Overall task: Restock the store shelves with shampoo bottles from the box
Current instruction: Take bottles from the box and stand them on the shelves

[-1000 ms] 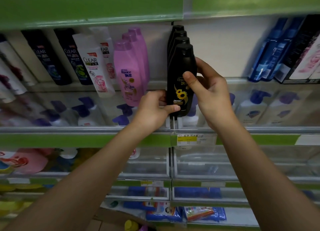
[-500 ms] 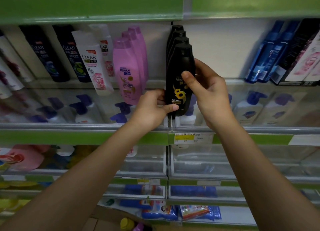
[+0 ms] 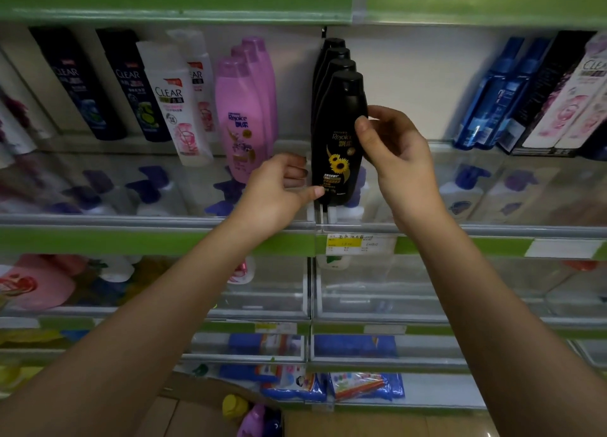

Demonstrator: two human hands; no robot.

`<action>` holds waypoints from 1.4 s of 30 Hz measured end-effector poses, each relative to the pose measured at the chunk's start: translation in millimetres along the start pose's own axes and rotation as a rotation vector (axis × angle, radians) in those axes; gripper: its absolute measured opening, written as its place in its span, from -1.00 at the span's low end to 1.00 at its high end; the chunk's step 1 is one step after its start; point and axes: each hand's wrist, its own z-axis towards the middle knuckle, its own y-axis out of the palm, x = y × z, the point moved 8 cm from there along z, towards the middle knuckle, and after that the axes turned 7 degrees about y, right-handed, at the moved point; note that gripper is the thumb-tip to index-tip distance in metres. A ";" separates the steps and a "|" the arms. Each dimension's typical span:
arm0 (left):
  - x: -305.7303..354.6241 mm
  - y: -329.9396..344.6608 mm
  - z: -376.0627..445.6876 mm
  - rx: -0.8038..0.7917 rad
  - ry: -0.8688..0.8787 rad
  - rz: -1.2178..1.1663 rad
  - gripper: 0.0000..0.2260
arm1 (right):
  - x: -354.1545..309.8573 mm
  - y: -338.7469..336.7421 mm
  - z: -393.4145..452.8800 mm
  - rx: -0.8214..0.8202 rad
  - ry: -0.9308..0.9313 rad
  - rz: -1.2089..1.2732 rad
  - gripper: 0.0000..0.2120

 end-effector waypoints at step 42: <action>-263.5 -166.0 -387.3 -0.106 -0.524 -0.218 -0.72 | 165.1 220.0 -387.5 0.234 0.698 0.001 -0.92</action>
